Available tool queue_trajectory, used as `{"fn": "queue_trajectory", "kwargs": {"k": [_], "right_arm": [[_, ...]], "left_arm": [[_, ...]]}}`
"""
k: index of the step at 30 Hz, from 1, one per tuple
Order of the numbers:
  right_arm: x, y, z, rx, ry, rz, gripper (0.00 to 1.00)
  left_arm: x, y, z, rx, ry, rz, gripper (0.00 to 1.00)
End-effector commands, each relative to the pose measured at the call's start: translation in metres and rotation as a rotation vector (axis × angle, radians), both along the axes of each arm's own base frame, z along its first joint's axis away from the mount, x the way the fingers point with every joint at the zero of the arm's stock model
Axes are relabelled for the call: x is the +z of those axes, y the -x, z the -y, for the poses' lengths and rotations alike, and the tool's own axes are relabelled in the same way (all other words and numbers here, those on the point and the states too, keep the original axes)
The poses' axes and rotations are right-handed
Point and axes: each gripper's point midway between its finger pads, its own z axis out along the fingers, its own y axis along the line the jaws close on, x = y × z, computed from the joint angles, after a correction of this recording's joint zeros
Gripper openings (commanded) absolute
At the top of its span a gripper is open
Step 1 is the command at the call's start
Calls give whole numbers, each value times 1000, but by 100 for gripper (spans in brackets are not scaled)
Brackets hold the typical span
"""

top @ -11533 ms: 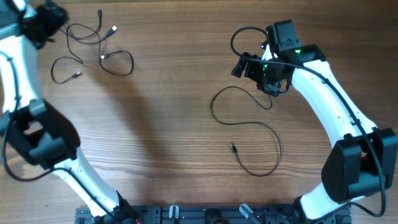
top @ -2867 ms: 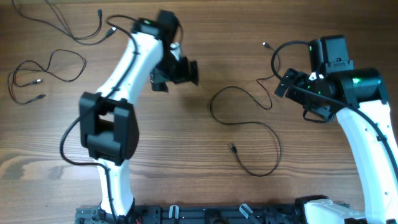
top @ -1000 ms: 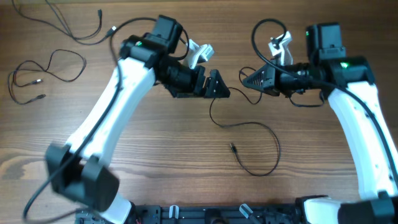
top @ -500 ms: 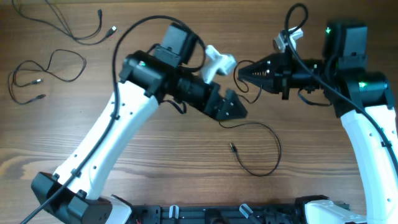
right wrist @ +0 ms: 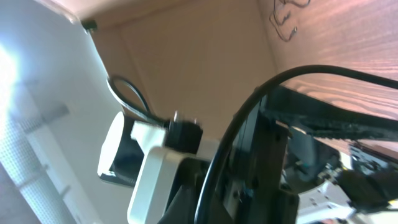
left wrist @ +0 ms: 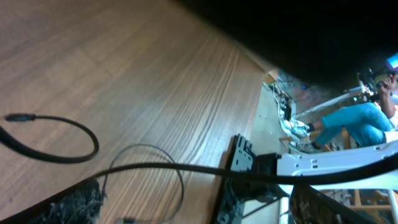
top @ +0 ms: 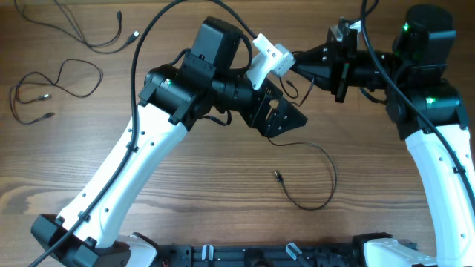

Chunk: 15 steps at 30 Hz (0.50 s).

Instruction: Untangle cables

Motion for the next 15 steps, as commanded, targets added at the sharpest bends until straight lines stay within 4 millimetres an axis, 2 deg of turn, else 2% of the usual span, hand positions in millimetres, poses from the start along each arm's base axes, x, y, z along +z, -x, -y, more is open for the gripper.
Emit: {"fn": "queue_trajectory", "kwargs": {"k": [1,6,11,13,15], "right_arm": [[15,-9,3,-92,-16,-35,4],[12,-24,9,-187,-7,-57,4],[12,-33,13,-261,-59,-215,4],[20,-35,13,-272,-91,-225,4],[32,-41,15,-297,-135,-220,4]], "left_arm": [[-14,-14,0,93,-36,-63,100],[1,-47,-9,285,41,-178,100],[21,-56,3,322,129,-193,100],[26,-57,8,321,148,-177,100],[22,-64,8,393,126,-173,100]]}}
